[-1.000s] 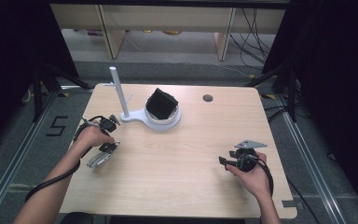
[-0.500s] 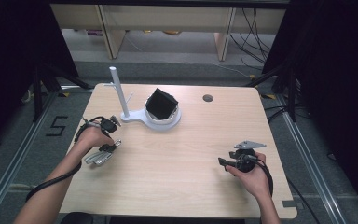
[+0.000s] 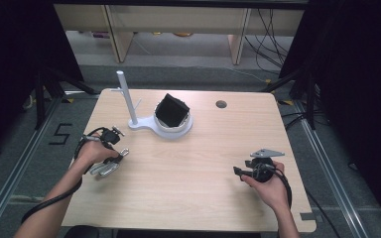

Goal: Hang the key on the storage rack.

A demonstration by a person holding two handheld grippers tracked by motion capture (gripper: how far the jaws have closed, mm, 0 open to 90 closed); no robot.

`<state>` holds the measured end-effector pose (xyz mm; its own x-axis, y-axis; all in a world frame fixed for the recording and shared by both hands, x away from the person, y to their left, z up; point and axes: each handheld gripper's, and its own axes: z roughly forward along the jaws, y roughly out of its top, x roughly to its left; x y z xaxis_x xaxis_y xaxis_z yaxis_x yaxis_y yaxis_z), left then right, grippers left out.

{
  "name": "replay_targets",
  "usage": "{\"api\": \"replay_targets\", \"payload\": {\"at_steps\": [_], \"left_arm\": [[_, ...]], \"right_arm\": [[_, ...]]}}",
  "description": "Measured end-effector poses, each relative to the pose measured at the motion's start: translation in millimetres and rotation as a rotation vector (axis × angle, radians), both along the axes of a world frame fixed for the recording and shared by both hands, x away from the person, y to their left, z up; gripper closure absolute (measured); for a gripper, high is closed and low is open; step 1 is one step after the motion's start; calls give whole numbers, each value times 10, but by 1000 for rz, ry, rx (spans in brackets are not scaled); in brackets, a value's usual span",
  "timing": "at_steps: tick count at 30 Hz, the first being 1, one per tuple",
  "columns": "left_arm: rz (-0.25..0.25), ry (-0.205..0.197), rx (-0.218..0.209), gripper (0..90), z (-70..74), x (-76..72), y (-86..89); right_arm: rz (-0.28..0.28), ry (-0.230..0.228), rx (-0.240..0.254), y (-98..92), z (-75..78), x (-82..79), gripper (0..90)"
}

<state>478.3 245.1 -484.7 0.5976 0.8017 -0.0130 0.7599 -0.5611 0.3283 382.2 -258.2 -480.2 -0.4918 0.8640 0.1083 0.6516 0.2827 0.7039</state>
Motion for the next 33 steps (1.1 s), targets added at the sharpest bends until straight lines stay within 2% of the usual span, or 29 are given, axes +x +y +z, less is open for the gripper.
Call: {"api": "replay_targets", "payload": {"at_steps": [6,9,14,15,17,20,21,22,23,26,27,29,32,33], "left_arm": [[15,-44,-27,753,-4,-71,42],[23,-81,-49,753,-10,-123,70],[53,-149,-97,753,18,-231,132],[63,-177,-115,753,8,-246,136],[64,-200,-121,753,20,-298,155],[76,-236,-158,753,35,-363,192],[79,-256,-163,753,45,-383,211],[101,-287,-194,754,43,-411,213],[100,-292,-196,753,56,-425,230],[104,-344,-213,754,90,-488,283],[110,-357,-224,754,95,-502,289],[115,-374,-236,753,119,-537,312],[144,-425,-267,754,139,-577,329],[133,-429,-250,754,160,-586,358]], "right_arm": [[0,0,1,6,1,-3,438],[-2,0,0,6,3,-5,438],[6,-11,-2,5,1,2,438],[2,-11,-6,5,6,-2,438],[3,-12,-3,4,5,-2,438],[-4,-9,-1,6,5,-5,438],[-4,-12,-1,5,3,-5,438],[1,-14,0,4,0,0,438],[3,-15,3,4,-1,0,438],[10,-30,-9,-2,-12,5,438],[2,-18,-1,6,-5,-1,438],[3,-20,7,10,-12,3,438],[18,-10,5,6,-6,6,438],[15,-12,3,9,-8,6,438]]}}
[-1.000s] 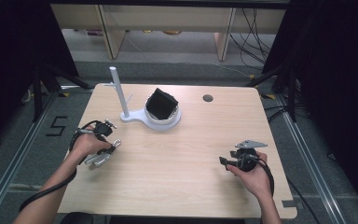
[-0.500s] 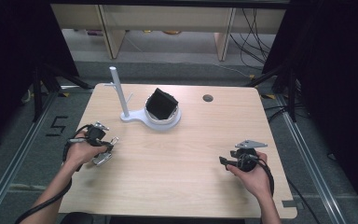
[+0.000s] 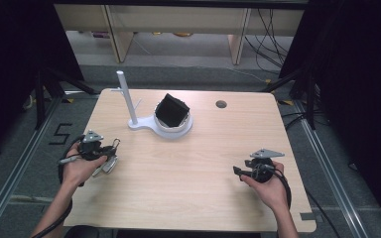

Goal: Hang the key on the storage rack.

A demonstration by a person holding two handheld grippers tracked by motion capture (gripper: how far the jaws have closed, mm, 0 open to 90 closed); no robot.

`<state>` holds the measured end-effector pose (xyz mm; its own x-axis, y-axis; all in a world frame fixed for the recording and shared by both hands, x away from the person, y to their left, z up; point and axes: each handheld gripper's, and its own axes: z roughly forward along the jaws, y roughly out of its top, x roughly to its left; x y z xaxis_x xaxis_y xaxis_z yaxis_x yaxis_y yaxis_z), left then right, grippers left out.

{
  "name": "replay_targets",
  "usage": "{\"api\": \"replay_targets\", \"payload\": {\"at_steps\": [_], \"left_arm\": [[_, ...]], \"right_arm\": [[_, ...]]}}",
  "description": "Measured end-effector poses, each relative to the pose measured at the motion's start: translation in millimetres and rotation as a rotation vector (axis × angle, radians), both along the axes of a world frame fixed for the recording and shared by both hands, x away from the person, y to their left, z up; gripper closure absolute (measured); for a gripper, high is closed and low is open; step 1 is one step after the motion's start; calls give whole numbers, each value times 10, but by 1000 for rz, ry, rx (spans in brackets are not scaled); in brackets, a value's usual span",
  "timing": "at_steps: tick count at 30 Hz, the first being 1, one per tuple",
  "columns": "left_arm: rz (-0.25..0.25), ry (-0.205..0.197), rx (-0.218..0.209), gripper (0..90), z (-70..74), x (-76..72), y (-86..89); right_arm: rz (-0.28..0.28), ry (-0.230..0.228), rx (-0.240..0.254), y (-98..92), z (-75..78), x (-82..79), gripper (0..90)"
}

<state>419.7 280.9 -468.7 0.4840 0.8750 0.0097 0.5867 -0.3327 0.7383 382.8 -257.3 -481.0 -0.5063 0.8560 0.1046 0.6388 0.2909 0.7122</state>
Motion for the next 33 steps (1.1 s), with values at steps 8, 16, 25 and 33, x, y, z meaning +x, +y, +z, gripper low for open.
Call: {"api": "replay_targets", "payload": {"at_steps": [8,16,25,33], "left_arm": [[72,-102,-109,754,59,-58,13],[95,-183,-150,753,170,-66,34],[107,-245,-168,753,298,-25,18],[124,-306,-204,753,432,8,-7]], "right_arm": [[-6,-9,8,7,-2,-4,438],[-13,-23,-1,3,24,-17,438],[-7,-13,5,10,31,-24,438],[-15,-28,4,2,25,-25,438]]}}
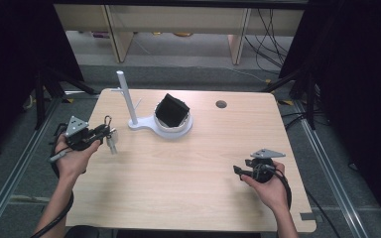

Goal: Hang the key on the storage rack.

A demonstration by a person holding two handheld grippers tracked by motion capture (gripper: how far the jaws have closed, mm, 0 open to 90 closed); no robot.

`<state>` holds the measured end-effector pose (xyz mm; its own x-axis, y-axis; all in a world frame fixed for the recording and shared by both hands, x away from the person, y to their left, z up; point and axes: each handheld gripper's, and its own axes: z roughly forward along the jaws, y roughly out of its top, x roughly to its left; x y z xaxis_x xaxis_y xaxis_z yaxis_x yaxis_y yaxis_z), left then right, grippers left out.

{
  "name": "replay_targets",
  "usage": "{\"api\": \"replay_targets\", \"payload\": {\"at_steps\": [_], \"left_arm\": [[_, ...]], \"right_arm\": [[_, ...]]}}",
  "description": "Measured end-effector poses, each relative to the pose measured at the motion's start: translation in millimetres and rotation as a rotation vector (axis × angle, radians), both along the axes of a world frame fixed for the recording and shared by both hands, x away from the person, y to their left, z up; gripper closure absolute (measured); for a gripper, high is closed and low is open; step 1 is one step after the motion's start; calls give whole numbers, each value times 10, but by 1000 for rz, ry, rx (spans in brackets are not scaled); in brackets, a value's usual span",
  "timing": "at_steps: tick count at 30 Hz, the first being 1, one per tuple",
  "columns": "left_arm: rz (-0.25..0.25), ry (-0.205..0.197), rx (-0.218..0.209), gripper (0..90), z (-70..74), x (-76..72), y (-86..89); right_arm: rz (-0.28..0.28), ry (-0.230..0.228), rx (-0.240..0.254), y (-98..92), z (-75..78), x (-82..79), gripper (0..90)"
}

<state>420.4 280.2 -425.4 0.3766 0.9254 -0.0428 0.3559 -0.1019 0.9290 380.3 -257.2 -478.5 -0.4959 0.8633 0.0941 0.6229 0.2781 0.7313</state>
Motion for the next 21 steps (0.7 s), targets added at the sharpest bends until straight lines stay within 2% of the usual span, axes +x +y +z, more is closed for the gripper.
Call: {"api": "replay_targets", "payload": {"at_steps": [1,2,3,4,7,10,11,12,15,21], "left_arm": [[-1,-3,1,754,13,6,-2],[-1,-4,-3,754,22,13,-8],[-1,-10,-3,753,30,18,-11],[0,-10,-2,754,39,24,-18],[0,-17,-1,753,51,43,-25],[4,-25,1,753,63,59,-25],[3,-29,-4,753,67,66,-27],[8,-31,-1,753,74,68,-29],[11,-43,0,753,100,81,-42],[14,-60,-8,754,154,128,-57]], "right_arm": [[0,-3,9,2,-5,0,438],[-8,-3,-9,0,7,-9,438],[12,-6,8,-2,-6,3,438],[-19,21,27,18,0,-21,438],[1,-18,-13,-24,-1,-4,438],[-6,-24,-13,-26,3,-9,438],[-13,-6,1,-18,15,-16,438],[-3,-20,3,-23,-1,-5,438],[-3,-24,-8,-27,5,-9,438],[-17,-2,-1,-14,14,-26,438]]}}
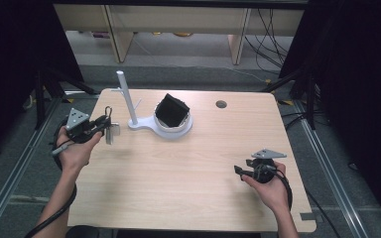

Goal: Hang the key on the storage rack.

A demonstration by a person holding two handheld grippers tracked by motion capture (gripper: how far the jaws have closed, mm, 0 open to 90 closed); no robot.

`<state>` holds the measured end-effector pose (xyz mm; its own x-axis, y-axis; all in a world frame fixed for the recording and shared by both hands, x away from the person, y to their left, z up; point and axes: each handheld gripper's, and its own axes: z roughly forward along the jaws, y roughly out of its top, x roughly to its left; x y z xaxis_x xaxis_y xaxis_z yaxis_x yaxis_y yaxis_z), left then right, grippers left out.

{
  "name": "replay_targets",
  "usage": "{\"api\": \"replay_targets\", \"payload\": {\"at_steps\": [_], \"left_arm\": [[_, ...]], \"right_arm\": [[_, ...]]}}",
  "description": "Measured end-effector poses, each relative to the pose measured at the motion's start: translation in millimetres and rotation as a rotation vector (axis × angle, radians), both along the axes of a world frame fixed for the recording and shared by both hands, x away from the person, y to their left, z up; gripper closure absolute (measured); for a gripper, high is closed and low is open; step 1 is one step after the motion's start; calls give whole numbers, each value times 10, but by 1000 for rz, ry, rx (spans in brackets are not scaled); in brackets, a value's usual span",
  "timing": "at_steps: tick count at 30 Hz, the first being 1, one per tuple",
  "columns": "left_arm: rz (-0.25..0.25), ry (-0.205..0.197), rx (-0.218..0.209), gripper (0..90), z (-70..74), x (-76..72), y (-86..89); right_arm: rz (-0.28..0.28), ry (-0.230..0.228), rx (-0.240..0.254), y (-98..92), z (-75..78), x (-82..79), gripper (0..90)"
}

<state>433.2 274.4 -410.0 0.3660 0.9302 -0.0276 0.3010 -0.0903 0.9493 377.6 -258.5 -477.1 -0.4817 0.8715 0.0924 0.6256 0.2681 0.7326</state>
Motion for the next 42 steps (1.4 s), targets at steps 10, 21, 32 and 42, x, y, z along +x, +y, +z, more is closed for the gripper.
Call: {"api": "replay_targets", "payload": {"at_steps": [10,21,32,42], "left_arm": [[10,-30,-10,753,91,51,-6],[22,-51,-24,753,210,114,-31],[26,-66,-29,753,294,191,-56],[38,-72,-38,753,350,276,-44]], "right_arm": [[-2,-5,1,-12,11,-2,438],[-7,2,7,-2,15,-10,437],[3,-16,13,-3,22,-8,438],[3,-17,14,-1,22,-8,437]]}}
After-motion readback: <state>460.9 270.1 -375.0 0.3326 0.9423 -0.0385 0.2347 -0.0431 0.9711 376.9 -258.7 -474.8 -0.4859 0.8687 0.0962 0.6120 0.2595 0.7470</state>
